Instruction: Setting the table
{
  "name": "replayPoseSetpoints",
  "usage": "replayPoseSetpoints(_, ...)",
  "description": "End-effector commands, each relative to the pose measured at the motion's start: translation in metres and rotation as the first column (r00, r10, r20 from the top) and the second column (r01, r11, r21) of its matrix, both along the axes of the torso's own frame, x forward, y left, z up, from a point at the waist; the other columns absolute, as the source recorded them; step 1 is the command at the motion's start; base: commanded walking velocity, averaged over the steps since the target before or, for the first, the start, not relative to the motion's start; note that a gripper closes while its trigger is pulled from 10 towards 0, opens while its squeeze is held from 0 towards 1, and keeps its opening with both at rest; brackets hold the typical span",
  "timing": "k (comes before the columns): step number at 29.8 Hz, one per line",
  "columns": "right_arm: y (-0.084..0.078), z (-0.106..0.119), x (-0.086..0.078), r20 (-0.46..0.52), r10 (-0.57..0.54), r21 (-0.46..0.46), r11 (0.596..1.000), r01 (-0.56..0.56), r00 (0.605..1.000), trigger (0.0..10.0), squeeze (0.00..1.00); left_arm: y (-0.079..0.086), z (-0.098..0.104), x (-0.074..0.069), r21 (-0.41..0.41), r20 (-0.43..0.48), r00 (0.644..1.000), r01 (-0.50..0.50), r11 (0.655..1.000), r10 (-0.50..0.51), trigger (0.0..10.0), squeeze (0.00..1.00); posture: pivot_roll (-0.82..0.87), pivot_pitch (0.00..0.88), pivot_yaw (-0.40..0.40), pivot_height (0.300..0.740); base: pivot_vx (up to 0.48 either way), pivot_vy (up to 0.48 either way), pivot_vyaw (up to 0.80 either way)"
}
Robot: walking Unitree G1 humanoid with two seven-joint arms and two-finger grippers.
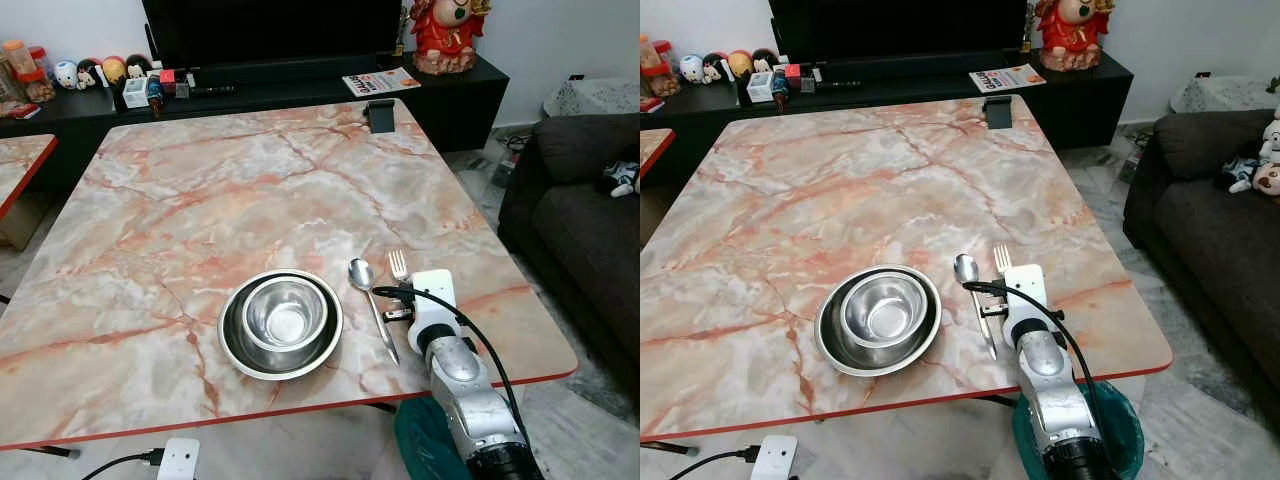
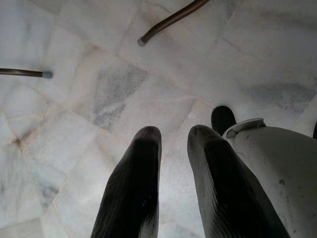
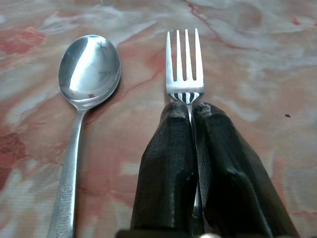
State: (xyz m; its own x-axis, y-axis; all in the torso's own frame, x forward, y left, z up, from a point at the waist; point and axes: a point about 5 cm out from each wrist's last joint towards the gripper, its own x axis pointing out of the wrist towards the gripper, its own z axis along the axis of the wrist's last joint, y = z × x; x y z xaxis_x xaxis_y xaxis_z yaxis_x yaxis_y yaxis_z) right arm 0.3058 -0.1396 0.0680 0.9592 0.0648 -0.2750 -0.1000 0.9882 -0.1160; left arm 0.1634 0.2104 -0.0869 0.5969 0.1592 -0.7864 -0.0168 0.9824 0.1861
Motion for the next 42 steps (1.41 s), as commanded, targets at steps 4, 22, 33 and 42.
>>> replayPoseSetpoints(4, 0.002, 0.000, 0.002, 0.007, -0.004, 0.005, 1.000, 0.004, 1.000, 10.0, 0.00, 0.005, -0.001, -0.005, 0.009, -0.021, 1.000, 0.002, 1.000, -0.002, 10.0, 0.00, -0.02, 0.065, 0.057, 0.740, 0.000, 0.000, 0.00)
replayPoseSetpoints(22, 0.001, -0.008, -0.002, -0.008, -0.017, 0.001, 1.000, 0.017, 1.000, 10.0, 0.00, 0.007, -0.001, -0.005, 0.012, -0.020, 1.000, 0.004, 1.000, -0.004, 10.0, 0.00, -0.02, 0.066, 0.062, 0.740, 0.000, 0.000, 0.00)
replayPoseSetpoints(33, 0.003, -0.011, -0.003, -0.012, -0.015, 0.011, 1.000, 0.015, 1.000, 10.0, 1.00, 0.007, -0.001, -0.005, 0.012, -0.023, 1.000, 0.003, 1.000, -0.002, 10.0, 0.00, -0.01, 0.066, 0.061, 0.740, 0.000, 0.000, 0.00)
replayPoseSetpoints(42, 0.004, -0.010, -0.002, -0.006, -0.013, 0.021, 1.000, 0.013, 1.000, 10.0, 1.00, 0.008, -0.001, -0.005, 0.012, -0.022, 1.000, 0.003, 1.000, -0.002, 10.0, 0.00, -0.01, 0.064, 0.062, 0.740, 0.000, 0.000, 0.00)
